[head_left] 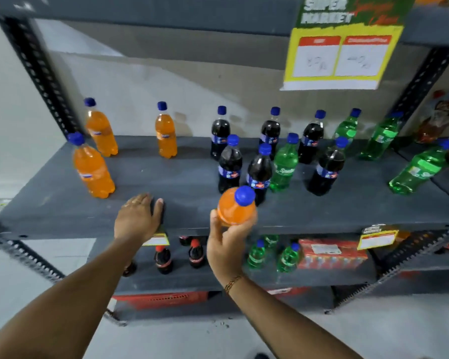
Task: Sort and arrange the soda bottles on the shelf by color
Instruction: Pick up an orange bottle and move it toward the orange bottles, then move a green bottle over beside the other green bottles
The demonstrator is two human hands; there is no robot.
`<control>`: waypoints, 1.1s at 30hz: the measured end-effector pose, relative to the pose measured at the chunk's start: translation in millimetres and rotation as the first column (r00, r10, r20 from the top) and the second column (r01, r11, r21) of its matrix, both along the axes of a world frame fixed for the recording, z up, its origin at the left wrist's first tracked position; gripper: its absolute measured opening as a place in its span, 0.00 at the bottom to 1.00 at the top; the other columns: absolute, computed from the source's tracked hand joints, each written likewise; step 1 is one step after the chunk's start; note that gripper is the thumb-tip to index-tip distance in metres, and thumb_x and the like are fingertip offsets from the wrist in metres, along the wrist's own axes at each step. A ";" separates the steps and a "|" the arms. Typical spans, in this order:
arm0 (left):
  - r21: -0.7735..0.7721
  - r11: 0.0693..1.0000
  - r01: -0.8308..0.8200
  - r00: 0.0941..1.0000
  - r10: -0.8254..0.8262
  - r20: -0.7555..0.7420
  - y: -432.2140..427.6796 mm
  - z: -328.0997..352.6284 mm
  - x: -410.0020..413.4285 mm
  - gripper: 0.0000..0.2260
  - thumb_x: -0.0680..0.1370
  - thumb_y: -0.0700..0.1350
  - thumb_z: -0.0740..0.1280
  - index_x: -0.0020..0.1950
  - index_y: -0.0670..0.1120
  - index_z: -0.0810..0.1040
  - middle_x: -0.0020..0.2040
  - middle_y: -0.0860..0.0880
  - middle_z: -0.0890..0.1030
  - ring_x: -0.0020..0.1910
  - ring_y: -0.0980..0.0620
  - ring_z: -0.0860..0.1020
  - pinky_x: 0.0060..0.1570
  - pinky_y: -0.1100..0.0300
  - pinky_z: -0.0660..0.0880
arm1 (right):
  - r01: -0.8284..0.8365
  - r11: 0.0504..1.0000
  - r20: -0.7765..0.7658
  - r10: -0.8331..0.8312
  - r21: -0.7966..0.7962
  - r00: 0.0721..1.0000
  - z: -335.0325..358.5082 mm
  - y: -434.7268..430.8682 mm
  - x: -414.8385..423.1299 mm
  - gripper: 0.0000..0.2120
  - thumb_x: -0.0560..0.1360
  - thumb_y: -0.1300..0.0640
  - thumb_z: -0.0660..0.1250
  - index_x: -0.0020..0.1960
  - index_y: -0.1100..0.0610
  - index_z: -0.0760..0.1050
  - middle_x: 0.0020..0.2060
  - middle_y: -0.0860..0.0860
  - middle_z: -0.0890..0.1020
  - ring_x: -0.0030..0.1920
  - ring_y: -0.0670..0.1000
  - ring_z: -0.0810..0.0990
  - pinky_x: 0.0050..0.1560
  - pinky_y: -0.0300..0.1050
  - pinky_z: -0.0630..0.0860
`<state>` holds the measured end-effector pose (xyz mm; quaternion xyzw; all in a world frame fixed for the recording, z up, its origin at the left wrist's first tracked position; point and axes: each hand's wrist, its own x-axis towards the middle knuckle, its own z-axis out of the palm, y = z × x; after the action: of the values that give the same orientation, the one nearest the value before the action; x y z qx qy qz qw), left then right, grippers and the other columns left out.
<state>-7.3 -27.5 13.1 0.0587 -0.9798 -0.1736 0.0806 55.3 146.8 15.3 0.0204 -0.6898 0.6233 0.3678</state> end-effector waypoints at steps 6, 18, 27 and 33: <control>-0.074 0.991 0.114 0.993 -0.111 0.051 -10.7 -3.5 1.6 0.40 0.67 0.59 0.39 0.70 0.36 0.64 0.72 0.37 0.66 0.72 0.40 0.62 0.72 0.50 0.56 | -0.229 0.973 0.281 0.211 0.034 0.936 19.2 -63.6 -55.2 0.25 0.67 0.54 0.73 0.59 0.52 0.65 0.51 0.51 0.76 0.50 0.46 0.75 0.50 0.34 0.71; -0.014 0.998 0.064 0.997 -0.063 0.048 -10.2 -10.1 -3.5 0.30 0.73 0.53 0.48 0.72 0.39 0.61 0.73 0.41 0.64 0.74 0.45 0.59 0.73 0.55 0.52 | -0.210 0.968 0.505 0.116 0.134 0.855 1.0 -91.4 -117.1 0.32 0.66 0.55 0.75 0.64 0.57 0.63 0.59 0.56 0.75 0.58 0.57 0.75 0.54 0.48 0.74; -0.250 0.930 0.269 0.942 -0.309 -0.133 31.2 -16.4 8.0 0.14 0.72 0.48 0.57 0.43 0.42 0.79 0.39 0.44 0.80 0.37 0.43 0.79 0.36 0.53 0.77 | -0.095 0.938 0.141 0.050 0.334 0.989 -14.3 6.4 -63.6 0.12 0.76 0.46 0.58 0.50 0.54 0.64 0.47 0.58 0.73 0.49 0.50 0.71 0.53 0.46 0.71; -0.179 0.956 0.233 0.970 -0.241 -0.029 101.0 -11.4 7.9 0.20 0.73 0.54 0.55 0.49 0.41 0.78 0.47 0.43 0.81 0.45 0.41 0.79 0.46 0.50 0.77 | 0.292 0.939 0.137 -0.319 0.184 0.938 -17.8 116.6 -78.9 0.14 0.72 0.49 0.60 0.49 0.56 0.61 0.48 0.56 0.64 0.49 0.48 0.62 0.56 0.53 0.65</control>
<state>0.6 73.5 1.6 -0.0708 -0.9887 -0.0973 0.0889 -23.6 263.5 -2.5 -0.1092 -0.7605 0.5003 0.3993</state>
